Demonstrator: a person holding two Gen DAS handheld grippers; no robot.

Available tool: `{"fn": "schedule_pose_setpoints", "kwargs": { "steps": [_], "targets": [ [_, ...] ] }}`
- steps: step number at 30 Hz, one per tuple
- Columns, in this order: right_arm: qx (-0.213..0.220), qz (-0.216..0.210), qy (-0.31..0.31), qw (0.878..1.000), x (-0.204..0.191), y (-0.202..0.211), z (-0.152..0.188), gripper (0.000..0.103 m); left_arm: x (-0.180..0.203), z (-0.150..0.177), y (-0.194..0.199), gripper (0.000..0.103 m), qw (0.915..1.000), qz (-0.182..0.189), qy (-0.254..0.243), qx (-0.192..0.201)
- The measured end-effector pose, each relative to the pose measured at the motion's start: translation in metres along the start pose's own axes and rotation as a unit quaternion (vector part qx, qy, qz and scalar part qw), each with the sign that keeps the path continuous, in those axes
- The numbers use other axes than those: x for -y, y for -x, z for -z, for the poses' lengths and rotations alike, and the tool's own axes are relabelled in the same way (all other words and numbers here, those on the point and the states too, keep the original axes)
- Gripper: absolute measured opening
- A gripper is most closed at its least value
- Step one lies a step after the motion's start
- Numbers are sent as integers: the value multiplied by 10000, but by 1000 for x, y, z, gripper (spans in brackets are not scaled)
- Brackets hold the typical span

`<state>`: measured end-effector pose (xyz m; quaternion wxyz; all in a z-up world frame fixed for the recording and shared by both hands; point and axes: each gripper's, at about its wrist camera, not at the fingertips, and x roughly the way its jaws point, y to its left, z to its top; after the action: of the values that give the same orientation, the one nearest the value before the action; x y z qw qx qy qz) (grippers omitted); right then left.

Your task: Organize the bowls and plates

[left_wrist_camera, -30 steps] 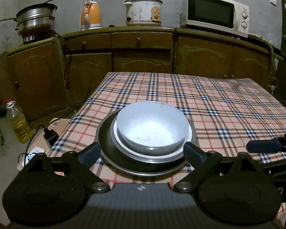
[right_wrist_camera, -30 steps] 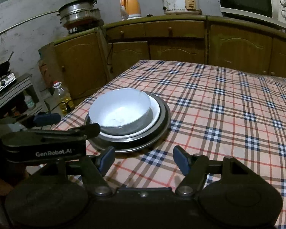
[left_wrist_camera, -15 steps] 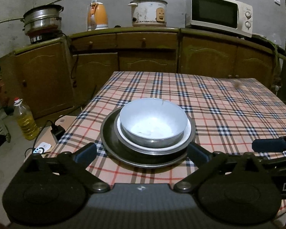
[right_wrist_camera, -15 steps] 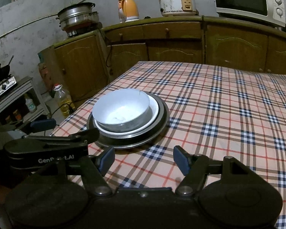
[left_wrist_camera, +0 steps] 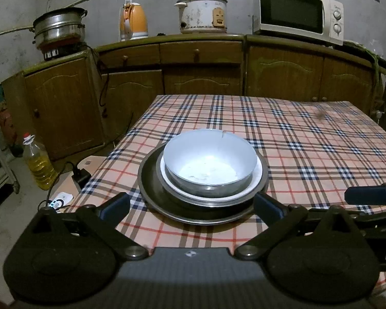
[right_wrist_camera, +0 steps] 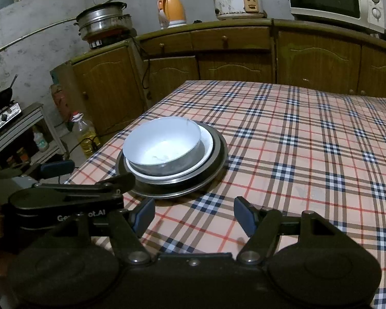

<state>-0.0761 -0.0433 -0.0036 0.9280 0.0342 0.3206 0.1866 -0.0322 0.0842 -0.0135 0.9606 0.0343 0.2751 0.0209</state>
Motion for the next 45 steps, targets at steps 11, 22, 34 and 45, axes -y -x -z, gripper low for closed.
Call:
{"fn": "schedule_pose_setpoints", "kwargs": {
  "steps": [11, 22, 34, 45],
  "targets": [
    [-26, 18, -10, 10000, 2, -3, 0, 81, 0, 0, -4, 103, 10000, 29, 63, -35],
    [-79, 50, -25, 10000, 5, -11, 1, 81, -1, 2, -10, 103, 9999, 59, 124, -72],
    [-101, 58, -42, 9999, 6, -19, 3, 81, -2, 3, -16, 103, 9998, 101, 177, -88],
    [-136, 34, -91, 9999, 9, -26, 5, 81, -2, 2, -22, 103, 9996, 99, 221, -164]
  ]
}}
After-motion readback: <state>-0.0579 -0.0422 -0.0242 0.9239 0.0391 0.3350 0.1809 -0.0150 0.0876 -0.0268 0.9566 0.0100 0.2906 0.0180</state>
